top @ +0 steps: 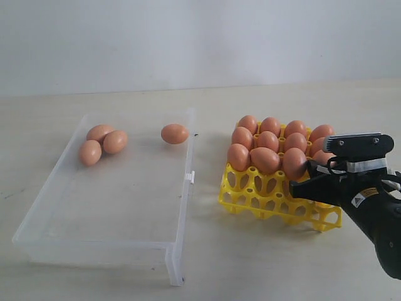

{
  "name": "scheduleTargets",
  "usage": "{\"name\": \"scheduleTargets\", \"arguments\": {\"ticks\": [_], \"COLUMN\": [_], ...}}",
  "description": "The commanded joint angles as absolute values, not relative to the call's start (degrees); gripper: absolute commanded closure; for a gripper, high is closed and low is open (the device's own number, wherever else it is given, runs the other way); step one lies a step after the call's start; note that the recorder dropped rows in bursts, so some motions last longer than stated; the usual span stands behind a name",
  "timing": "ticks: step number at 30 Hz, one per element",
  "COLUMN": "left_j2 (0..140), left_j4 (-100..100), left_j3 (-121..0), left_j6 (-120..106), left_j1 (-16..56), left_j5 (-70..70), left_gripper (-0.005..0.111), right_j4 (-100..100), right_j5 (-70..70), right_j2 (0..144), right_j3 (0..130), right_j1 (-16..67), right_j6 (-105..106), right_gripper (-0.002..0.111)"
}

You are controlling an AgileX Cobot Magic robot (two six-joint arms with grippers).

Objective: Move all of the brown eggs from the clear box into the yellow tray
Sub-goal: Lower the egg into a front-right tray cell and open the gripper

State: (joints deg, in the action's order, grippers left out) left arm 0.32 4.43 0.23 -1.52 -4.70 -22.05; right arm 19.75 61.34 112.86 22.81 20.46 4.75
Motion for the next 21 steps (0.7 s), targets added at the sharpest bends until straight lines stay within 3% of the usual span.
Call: {"name": "scheduleTargets", "arguments": {"ticks": [1, 7, 13, 21], "left_j2": [0.0, 0.0, 0.0, 0.0], "left_j4": [4.0, 4.0, 4.0, 4.0], "left_j3": [0.0, 0.0, 0.0, 0.0], "left_j6": [-1.3, -1.3, -1.3, -1.3], "left_j1": [-4.4, -4.4, -4.4, -4.4], "left_j5": [-21.7, -21.7, -21.7, -21.7], "left_gripper": [0.107, 0.107, 0.107, 0.107], "right_j4": [18.9, 18.9, 18.9, 18.9], "right_j5": [61.0, 60.9, 60.9, 60.9], "right_j2": [113.0, 113.0, 113.0, 112.3], "right_j3": [23.1, 23.1, 23.1, 23.1], "right_j1": [20.2, 20.2, 20.2, 20.2], "right_j6": [4.5, 4.5, 4.5, 4.5], "right_gripper": [0.064, 0.062, 0.047, 0.046]}}
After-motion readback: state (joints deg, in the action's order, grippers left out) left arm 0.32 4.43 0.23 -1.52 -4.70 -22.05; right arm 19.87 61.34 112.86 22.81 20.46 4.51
